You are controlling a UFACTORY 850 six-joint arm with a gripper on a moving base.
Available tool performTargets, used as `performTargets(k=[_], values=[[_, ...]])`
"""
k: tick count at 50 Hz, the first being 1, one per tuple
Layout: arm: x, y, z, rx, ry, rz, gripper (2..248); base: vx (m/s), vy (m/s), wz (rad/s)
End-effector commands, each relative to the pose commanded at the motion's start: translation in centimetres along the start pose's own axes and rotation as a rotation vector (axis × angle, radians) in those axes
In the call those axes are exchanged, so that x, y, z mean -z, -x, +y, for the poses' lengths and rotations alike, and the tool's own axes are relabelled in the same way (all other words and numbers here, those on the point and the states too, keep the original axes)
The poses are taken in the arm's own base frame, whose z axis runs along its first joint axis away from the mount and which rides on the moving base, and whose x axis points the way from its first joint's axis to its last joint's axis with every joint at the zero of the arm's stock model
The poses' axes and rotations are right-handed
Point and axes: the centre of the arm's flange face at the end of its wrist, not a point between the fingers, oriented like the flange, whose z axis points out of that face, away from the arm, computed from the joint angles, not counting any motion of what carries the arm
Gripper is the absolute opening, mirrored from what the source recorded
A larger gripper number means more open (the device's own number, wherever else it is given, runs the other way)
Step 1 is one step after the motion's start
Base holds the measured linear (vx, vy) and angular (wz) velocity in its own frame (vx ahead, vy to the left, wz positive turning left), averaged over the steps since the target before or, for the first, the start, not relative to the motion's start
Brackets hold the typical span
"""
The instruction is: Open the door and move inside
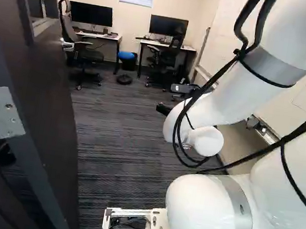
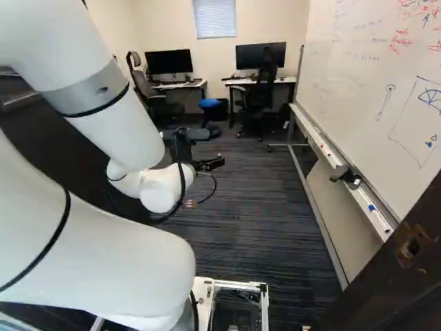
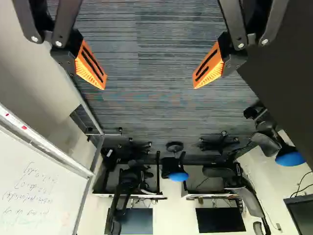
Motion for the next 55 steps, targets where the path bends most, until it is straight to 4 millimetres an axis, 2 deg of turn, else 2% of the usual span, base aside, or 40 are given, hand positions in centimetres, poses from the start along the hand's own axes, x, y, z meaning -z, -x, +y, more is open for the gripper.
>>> performTargets(k=[55], values=[[0.00,0.00,0.00,0.000,0.000,0.000,247,0.175,0.002,-0.010]])
